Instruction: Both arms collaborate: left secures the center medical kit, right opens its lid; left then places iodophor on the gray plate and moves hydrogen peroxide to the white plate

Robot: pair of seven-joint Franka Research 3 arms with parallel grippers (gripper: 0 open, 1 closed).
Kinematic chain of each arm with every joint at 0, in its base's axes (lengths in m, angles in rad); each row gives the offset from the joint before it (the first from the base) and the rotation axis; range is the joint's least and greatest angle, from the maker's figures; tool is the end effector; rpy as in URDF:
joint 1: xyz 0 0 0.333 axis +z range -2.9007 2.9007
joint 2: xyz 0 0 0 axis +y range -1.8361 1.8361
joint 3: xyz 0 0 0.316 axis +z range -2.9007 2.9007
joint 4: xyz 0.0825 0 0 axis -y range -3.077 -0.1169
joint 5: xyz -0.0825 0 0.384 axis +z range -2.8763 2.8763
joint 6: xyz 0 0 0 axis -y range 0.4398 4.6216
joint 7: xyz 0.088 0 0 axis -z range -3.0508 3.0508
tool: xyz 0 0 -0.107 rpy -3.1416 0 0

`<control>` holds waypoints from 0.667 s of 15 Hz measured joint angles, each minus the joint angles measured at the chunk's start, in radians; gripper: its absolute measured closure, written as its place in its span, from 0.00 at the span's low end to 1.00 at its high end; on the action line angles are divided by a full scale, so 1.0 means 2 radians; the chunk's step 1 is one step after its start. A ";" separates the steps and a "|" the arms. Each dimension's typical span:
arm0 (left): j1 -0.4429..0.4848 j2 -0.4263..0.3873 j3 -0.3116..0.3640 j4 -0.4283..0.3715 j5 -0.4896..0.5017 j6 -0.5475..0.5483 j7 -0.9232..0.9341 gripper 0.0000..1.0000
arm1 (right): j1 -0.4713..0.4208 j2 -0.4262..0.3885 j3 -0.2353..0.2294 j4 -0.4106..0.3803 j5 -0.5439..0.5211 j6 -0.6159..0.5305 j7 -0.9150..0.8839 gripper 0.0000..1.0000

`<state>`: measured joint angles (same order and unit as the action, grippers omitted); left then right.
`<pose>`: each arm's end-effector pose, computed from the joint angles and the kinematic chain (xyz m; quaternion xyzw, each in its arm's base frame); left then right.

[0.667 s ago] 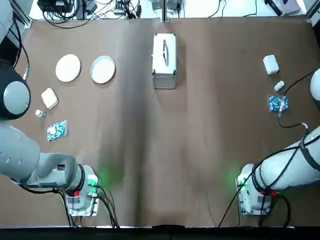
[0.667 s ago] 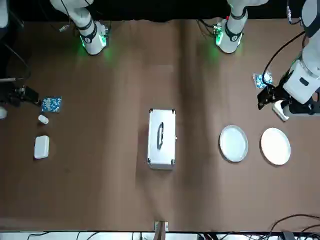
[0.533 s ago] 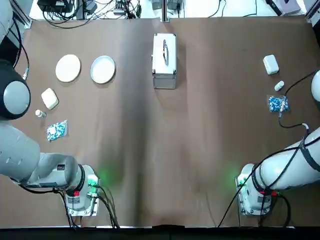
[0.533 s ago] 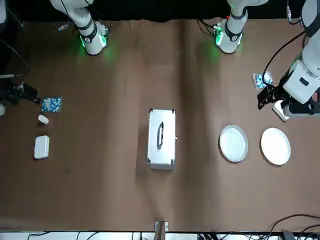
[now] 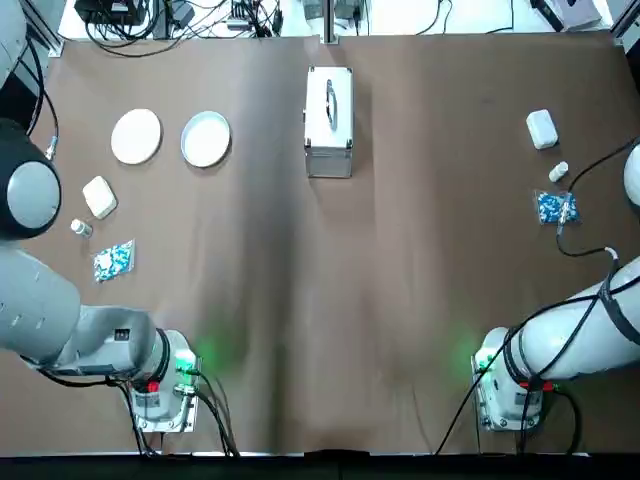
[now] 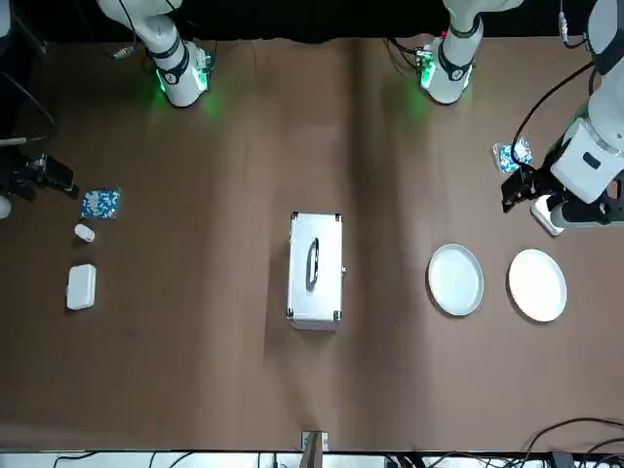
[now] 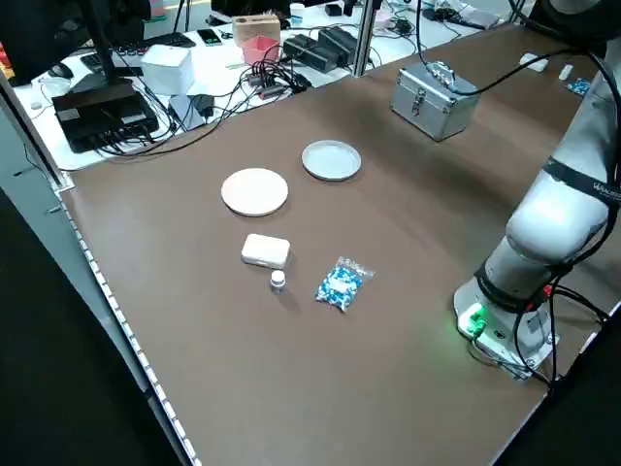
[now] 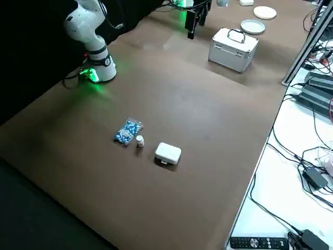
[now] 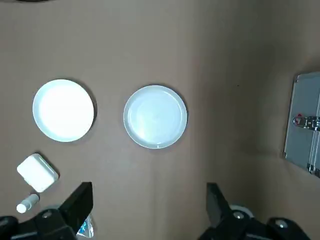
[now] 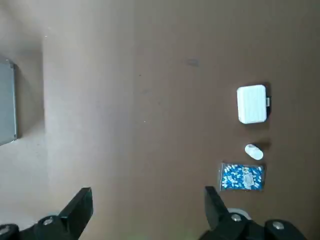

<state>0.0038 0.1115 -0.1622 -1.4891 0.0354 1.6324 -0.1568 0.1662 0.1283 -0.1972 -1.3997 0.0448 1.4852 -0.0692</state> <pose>0.5884 -0.0848 0.6055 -0.9998 0.0010 -0.0178 0.0060 0.5851 -0.0048 0.6254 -0.9995 -0.0211 0.0197 0.0108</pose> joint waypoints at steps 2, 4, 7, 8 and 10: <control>0.000 0.002 0.000 -0.002 0.000 -0.001 0.002 0.00 | 0.008 0.001 0.002 0.000 0.000 0.001 0.000 0.01; 0.001 0.006 0.000 -0.003 0.000 -0.003 0.003 0.00 | 0.017 0.005 0.003 -0.001 0.001 0.005 0.000 0.01; 0.002 0.016 0.000 -0.004 0.000 -0.004 0.003 0.00 | 0.037 0.018 0.004 -0.003 0.010 0.025 0.000 0.01; 0.002 0.022 0.000 -0.006 0.000 -0.006 0.003 0.00 | 0.045 0.024 0.004 -0.004 0.021 0.032 0.002 0.01; 0.002 0.036 0.000 -0.007 0.000 -0.010 0.004 0.00 | 0.054 0.034 0.005 -0.004 0.058 0.044 0.004 0.01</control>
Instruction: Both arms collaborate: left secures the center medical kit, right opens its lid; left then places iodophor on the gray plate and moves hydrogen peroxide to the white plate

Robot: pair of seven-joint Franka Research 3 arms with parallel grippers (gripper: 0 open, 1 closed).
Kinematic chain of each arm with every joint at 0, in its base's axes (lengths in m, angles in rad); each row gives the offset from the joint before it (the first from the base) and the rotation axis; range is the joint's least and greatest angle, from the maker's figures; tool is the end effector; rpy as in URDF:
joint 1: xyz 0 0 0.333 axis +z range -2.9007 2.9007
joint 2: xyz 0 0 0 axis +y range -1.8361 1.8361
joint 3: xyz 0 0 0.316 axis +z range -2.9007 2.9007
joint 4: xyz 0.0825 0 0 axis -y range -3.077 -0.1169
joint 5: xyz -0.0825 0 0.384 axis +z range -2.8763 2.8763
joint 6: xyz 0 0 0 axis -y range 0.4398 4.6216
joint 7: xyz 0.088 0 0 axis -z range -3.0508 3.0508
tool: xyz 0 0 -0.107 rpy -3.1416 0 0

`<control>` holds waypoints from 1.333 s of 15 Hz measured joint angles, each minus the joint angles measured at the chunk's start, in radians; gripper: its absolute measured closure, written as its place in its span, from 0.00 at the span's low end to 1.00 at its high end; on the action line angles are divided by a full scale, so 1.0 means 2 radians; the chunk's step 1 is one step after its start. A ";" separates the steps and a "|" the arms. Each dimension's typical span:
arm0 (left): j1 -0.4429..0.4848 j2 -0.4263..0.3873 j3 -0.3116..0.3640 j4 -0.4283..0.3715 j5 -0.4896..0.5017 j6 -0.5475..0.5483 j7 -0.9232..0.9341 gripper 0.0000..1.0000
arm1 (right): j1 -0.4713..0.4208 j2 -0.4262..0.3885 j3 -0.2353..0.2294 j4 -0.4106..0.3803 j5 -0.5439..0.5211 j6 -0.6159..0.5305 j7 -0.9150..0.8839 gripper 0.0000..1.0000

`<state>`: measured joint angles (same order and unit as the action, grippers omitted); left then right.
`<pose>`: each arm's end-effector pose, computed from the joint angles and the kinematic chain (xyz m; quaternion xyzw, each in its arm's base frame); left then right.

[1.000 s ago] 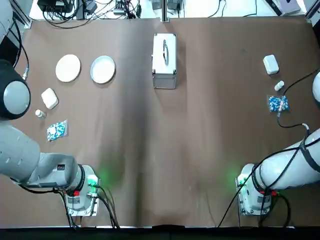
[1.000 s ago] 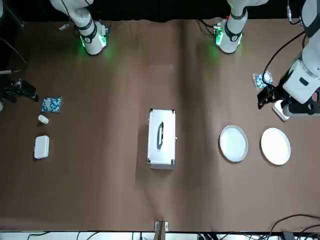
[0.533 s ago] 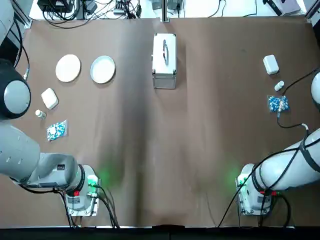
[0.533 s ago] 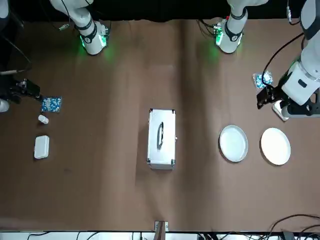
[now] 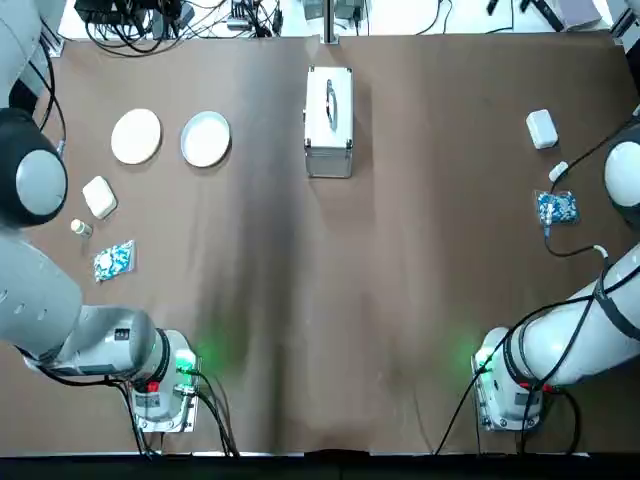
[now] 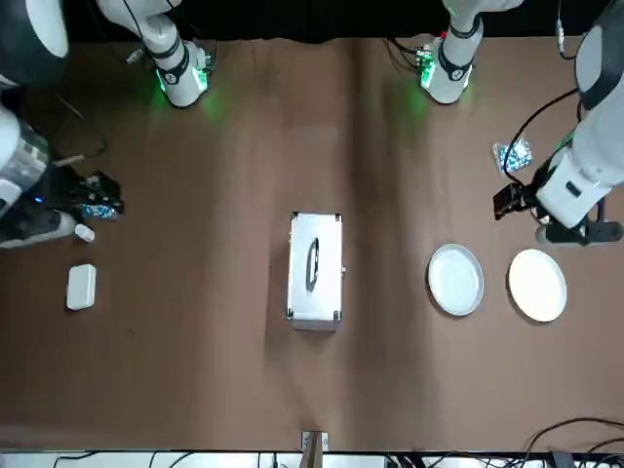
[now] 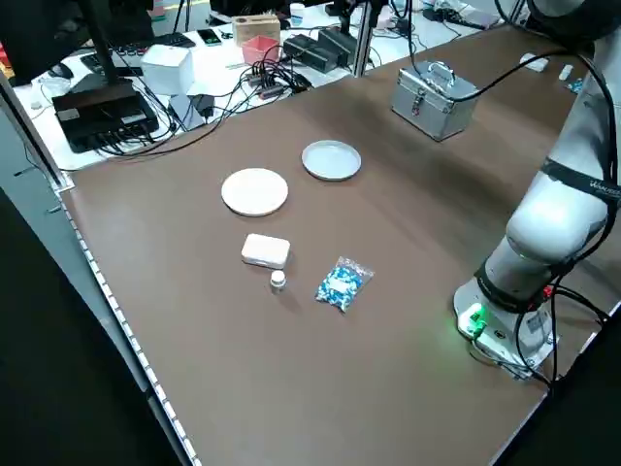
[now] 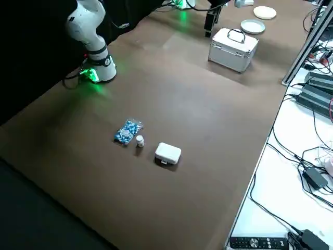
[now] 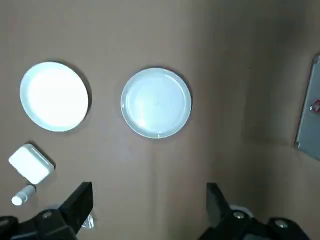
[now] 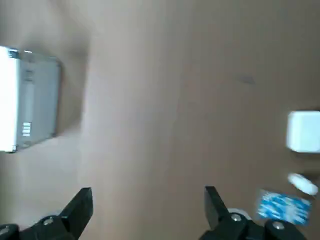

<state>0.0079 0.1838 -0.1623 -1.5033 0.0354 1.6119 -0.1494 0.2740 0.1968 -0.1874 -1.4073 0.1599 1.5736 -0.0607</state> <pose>0.6036 -0.0820 0.5540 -0.9993 0.0031 0.0355 0.0083 0.6082 0.0814 0.5894 -0.9953 -0.0736 0.0144 0.0615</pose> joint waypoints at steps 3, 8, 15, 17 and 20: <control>0.000 0.023 0.000 -0.001 -0.009 0.000 0.000 0.00 | 0.001 0.007 0.000 0.000 0.036 0.003 0.000 0.01; 0.000 0.060 -0.001 -0.001 -0.054 0.000 0.001 0.00 | 0.022 0.016 0.000 0.000 0.061 0.024 0.014 0.01; 0.000 0.092 -0.001 -0.001 -0.119 0.000 0.004 0.00 | 0.058 0.036 0.001 0.000 0.065 0.042 0.054 0.01; -0.001 0.099 -0.001 -0.001 -0.125 0.000 0.005 0.00 | 0.063 0.038 0.001 0.000 0.065 0.042 0.055 0.01; -0.003 0.111 -0.002 -0.001 -0.144 0.000 0.005 0.00 | 0.085 0.041 0.001 0.000 0.065 0.042 0.070 0.03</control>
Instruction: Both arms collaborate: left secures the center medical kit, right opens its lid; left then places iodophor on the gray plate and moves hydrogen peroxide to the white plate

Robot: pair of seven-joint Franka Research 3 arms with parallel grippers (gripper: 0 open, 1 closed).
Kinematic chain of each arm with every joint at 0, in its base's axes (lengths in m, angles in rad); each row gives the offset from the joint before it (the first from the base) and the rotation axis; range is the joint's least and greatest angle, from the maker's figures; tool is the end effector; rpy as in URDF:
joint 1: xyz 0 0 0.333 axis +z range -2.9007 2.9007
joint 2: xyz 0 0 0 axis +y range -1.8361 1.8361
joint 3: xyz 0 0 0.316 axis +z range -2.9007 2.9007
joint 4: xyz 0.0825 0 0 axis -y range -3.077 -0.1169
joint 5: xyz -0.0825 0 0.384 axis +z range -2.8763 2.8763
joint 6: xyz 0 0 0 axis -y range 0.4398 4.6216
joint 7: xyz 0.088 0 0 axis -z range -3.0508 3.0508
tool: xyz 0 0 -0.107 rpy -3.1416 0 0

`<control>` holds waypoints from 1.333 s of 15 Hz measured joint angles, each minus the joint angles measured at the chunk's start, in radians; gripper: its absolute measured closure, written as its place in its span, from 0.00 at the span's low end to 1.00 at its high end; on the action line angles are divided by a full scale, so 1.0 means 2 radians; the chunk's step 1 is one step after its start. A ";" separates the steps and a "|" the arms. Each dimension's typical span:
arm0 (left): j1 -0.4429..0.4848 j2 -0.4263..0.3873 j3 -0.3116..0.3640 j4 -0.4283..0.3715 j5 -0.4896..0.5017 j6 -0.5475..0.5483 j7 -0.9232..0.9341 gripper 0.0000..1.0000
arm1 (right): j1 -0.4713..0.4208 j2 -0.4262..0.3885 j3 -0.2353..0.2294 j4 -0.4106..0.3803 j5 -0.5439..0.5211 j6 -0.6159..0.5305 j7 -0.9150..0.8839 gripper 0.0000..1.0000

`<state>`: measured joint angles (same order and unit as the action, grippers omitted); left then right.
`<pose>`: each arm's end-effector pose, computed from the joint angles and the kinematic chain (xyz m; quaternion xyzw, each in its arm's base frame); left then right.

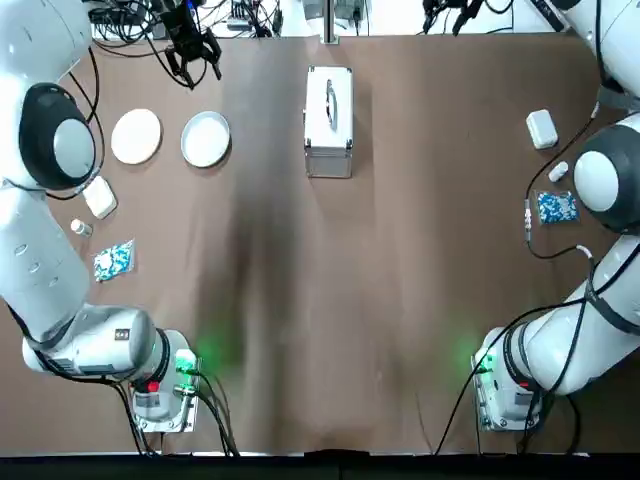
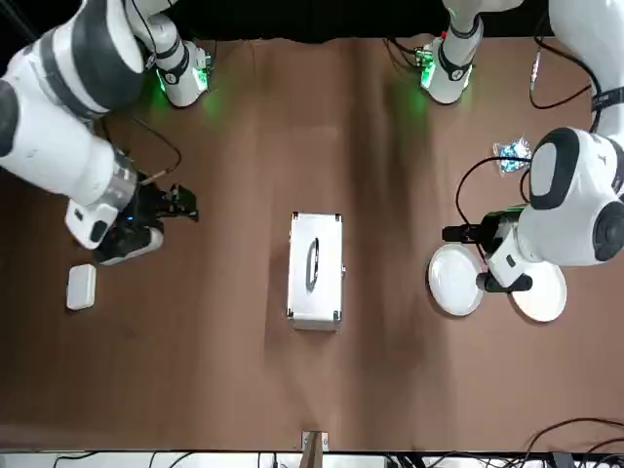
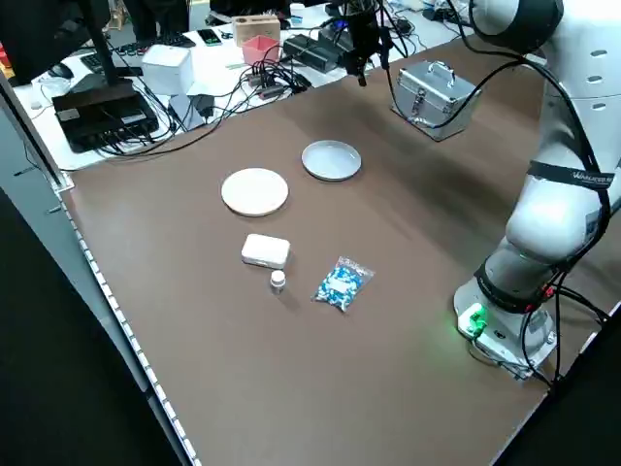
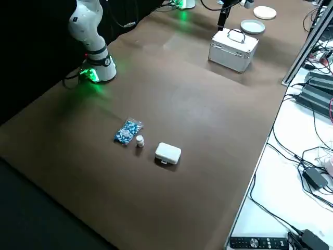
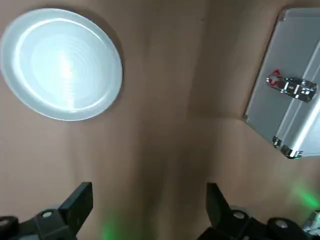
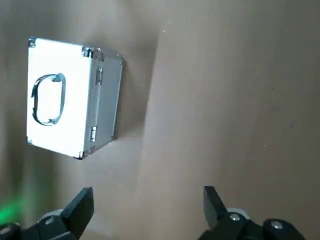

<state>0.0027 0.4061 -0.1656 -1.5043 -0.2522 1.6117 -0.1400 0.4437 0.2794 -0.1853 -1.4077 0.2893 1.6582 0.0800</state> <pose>0.6333 -0.1159 0.4202 0.9769 0.0140 -0.1668 0.1328 0.6091 0.2061 0.5472 -0.9899 -0.0773 0.0318 0.1145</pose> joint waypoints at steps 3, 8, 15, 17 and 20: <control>0.000 0.009 0.000 0.000 -0.021 0.000 0.000 0.00 | 0.023 0.003 0.000 0.000 0.000 0.001 0.035 0.08; -0.002 0.020 -0.001 0.007 -0.026 0.000 -0.001 0.00 | 0.051 0.004 0.000 0.000 0.000 0.045 0.091 0.14; -0.007 0.030 -0.004 0.013 -0.026 0.000 -0.005 0.00 | 0.067 0.005 0.001 0.000 0.020 0.053 0.100 0.14; -0.007 0.033 -0.007 0.016 -0.026 0.000 -0.011 0.00 | 0.074 0.009 0.001 0.000 0.027 0.073 0.111 0.14; -0.007 0.036 -0.018 0.019 -0.027 0.000 -0.032 0.00 | 0.079 0.019 0.001 0.000 0.030 0.095 0.121 0.14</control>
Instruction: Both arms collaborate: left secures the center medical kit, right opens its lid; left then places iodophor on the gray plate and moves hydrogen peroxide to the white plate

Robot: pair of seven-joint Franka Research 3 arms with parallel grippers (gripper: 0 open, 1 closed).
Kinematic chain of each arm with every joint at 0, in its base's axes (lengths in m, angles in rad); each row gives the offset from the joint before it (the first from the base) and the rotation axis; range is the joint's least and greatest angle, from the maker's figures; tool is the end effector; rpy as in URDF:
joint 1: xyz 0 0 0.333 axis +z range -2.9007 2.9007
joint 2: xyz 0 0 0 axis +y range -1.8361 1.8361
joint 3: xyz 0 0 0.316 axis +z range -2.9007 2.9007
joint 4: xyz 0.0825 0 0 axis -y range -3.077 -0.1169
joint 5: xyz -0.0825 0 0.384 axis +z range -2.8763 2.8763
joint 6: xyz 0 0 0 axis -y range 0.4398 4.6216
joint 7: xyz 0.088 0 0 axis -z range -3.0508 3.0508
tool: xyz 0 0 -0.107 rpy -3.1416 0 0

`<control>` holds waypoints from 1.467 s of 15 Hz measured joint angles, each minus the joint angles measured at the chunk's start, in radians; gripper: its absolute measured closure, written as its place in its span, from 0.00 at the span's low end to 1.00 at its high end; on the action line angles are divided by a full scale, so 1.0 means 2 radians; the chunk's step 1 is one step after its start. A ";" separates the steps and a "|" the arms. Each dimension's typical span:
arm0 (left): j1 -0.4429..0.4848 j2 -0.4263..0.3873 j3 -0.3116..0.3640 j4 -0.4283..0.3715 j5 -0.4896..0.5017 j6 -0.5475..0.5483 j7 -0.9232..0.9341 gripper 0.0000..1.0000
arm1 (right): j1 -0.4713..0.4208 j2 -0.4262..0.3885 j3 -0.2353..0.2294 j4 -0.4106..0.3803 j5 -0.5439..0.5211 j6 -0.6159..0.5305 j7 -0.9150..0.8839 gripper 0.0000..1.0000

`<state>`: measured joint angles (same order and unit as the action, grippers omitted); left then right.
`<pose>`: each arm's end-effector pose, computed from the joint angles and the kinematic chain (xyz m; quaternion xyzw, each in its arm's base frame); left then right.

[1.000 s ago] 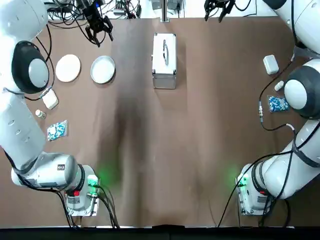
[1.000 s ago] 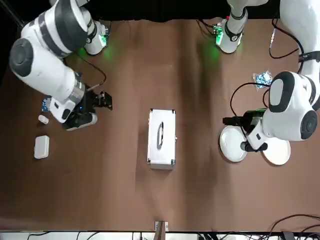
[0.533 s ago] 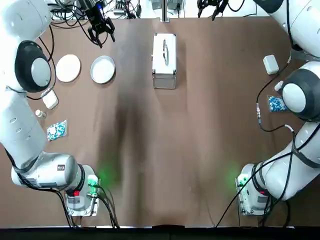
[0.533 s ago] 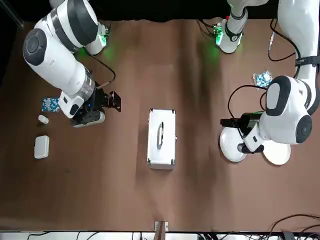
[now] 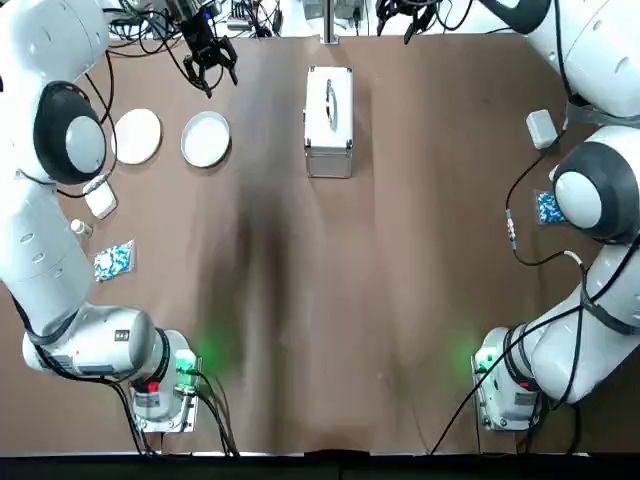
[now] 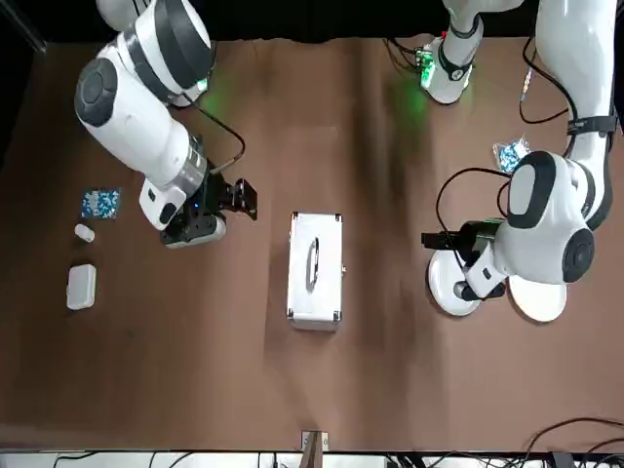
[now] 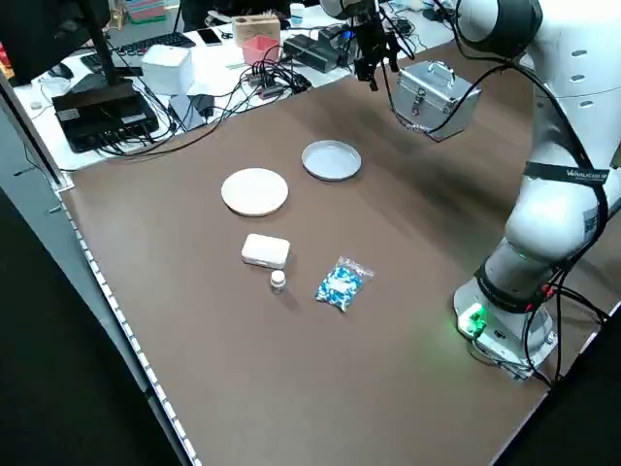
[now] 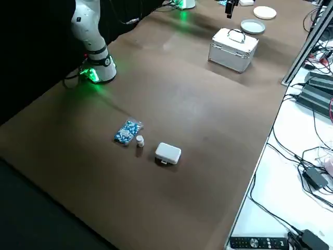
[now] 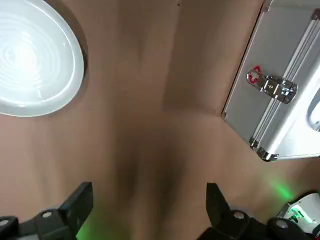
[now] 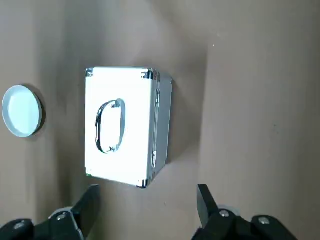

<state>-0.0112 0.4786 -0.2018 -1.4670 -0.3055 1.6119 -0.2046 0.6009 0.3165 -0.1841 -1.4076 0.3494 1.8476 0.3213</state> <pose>0.6389 -0.1494 0.3943 0.9672 0.0300 -0.1963 0.1584 0.5932 0.3118 0.5414 -0.9877 -0.0167 -0.0081 0.1555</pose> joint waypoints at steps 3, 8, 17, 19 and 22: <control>-0.001 0.007 -0.008 0.003 0.000 0.000 -0.013 0.00 | 0.006 0.012 0.000 0.000 0.002 0.022 0.005 0.14; -0.001 0.020 -0.020 0.008 -0.015 0.004 -0.025 0.00 | 0.011 0.022 0.000 0.000 0.014 0.047 0.012 0.15; -0.011 0.044 -0.027 0.012 -0.029 0.048 -0.049 0.00 | 0.028 0.051 0.000 0.000 0.022 0.103 0.028 0.16; -0.015 0.046 -0.027 0.013 -0.029 0.052 -0.054 0.00 | 0.030 0.055 0.000 0.000 0.022 0.113 0.032 0.16; -0.015 0.051 -0.027 0.013 -0.029 0.057 -0.057 0.00 | 0.031 0.058 0.000 0.000 0.022 0.114 0.033 0.16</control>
<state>-0.0409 0.5814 -0.2558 -1.4414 -0.3630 1.7263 -0.3179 0.6625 0.4315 -0.1839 -1.4079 0.3933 2.0748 0.3874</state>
